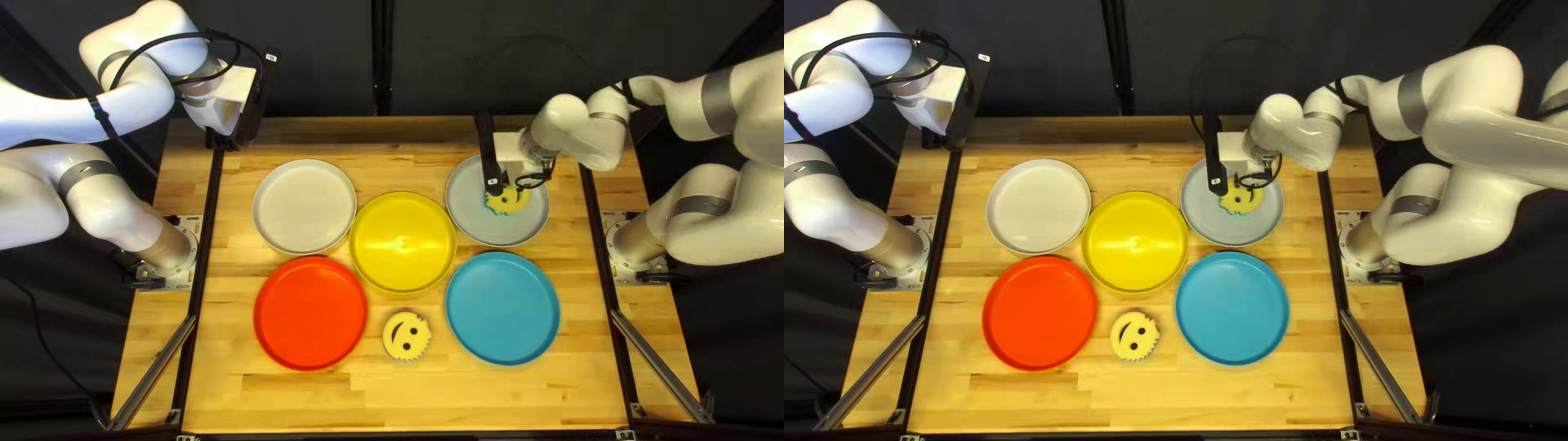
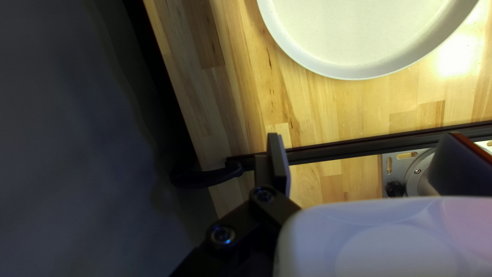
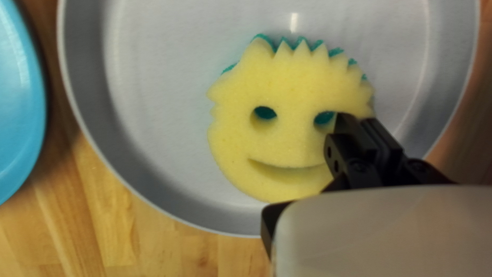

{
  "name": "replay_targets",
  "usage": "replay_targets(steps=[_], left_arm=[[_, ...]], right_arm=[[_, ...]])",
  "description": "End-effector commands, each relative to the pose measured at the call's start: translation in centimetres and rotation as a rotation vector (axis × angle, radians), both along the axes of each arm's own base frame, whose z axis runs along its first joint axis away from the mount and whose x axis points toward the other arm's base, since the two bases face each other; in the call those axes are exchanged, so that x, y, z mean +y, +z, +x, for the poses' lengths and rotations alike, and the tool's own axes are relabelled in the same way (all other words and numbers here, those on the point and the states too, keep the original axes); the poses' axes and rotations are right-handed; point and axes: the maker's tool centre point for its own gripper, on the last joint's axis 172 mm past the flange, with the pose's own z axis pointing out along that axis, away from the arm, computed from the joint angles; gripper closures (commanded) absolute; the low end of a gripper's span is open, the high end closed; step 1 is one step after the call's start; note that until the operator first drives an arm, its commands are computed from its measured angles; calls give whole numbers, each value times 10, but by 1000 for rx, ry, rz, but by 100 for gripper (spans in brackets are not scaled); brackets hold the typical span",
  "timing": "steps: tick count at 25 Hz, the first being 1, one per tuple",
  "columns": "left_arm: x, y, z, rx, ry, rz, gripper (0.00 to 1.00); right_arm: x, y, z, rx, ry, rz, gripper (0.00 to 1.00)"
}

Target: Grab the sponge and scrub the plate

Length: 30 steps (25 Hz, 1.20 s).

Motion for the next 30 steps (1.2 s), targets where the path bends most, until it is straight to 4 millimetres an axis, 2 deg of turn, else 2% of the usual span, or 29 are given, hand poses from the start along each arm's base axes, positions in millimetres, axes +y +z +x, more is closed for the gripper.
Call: replay_targets(steps=[1,11,16,22,30], left_arm=[[0,0,0,0,0,0,0],[0,0,0,0,0,0,0],[0,0,0,0,0,0,0],[0,0,0,0,0,0,0],[0,0,0,0,0,0,0]], right_arm=[[-5,-3,-1,14,29,-8,100],[-61,0,7,19,45,-7,100],[-80,2,7,20,50,-4,100],[-75,1,4,27,61,-2,100],[-45,-6,-11,40,97,-6,100]])
